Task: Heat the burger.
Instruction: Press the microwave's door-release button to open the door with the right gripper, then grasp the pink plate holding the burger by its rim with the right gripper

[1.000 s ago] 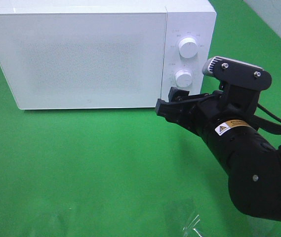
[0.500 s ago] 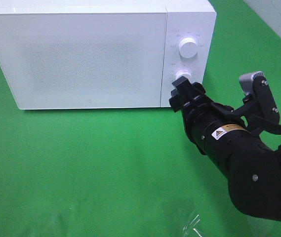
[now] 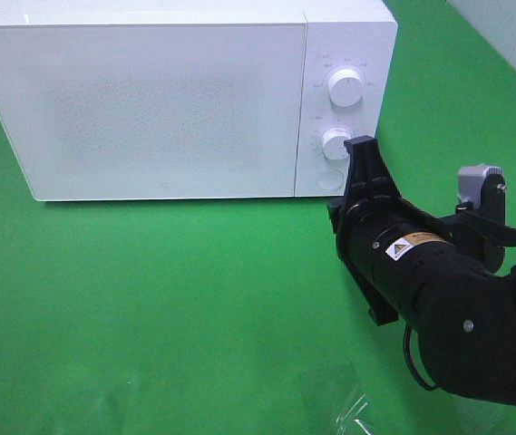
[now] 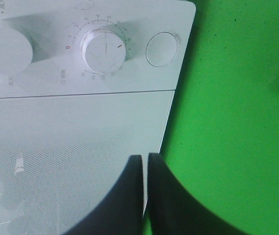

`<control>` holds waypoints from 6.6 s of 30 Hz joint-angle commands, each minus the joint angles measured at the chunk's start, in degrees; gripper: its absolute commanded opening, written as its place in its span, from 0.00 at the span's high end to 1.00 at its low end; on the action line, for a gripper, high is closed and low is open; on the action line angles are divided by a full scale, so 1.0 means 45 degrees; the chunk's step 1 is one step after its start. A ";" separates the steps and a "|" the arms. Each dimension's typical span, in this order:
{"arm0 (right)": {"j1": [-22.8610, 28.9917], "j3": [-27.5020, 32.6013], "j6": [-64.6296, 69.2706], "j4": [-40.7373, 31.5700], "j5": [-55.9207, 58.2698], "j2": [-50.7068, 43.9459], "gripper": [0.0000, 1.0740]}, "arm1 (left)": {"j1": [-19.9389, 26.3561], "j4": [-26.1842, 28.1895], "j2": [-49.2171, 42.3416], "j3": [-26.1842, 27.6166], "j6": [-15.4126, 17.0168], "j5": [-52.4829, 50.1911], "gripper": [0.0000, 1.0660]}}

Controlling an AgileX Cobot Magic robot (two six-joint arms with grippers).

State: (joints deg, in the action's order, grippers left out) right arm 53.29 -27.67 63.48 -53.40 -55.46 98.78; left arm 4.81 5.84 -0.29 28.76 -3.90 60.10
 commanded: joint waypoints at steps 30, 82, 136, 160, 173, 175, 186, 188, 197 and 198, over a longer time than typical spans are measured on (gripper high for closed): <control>-0.1783 -0.1146 0.3158 0.1808 0.0433 0.2330 1.00 | 0.0025 0.0051 -0.0255 -0.0038 0.0025 -0.0102 0.07; -0.4711 -0.5258 0.2890 0.2712 0.2394 0.5106 1.00 | 0.0025 0.0051 -0.0255 -0.0038 0.0025 -0.0102 0.07; -0.4927 -0.7818 0.1872 0.1986 -0.0649 0.6226 1.00 | 0.0025 0.0013 -0.0255 -0.0038 0.0025 -0.0102 0.07; -0.4227 -0.5882 0.1846 0.2024 0.1477 0.4762 0.99 | 0.0025 0.0013 -0.0255 -0.0038 0.0025 -0.0089 0.08; -0.3794 -0.3629 0.1592 0.3476 0.3119 0.3323 0.99 | 0.0025 0.0013 -0.0255 -0.0038 0.0025 -0.0089 0.08; -0.3794 -0.3298 0.1592 0.4036 0.3361 0.2992 0.99 | 0.0025 0.0013 -0.0255 -0.0038 0.0025 -0.0089 0.08; -0.3794 -0.2279 -0.0904 0.6735 0.5781 0.0840 0.97 | 0.0025 0.0013 -0.0255 -0.0038 0.0025 -0.0089 0.08; -0.3794 -0.2279 -0.1833 0.7092 0.6455 0.0471 0.96 | 0.0025 0.0013 -0.0255 -0.0038 0.0025 -0.0089 0.08; -0.3794 -0.2292 -0.6455 0.7385 0.9906 -0.0789 0.94 | 0.0025 0.0013 -0.0255 -0.0038 0.0025 -0.0089 0.08; -0.3794 -0.2292 -0.6455 0.7385 0.9906 -0.0789 0.94 | 0.0025 0.0013 -0.0255 -0.0038 0.0025 -0.0089 0.08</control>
State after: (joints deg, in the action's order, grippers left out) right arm 35.98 -37.87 37.53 -20.86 -12.72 95.86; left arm 4.81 5.79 -0.29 28.76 -3.90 60.10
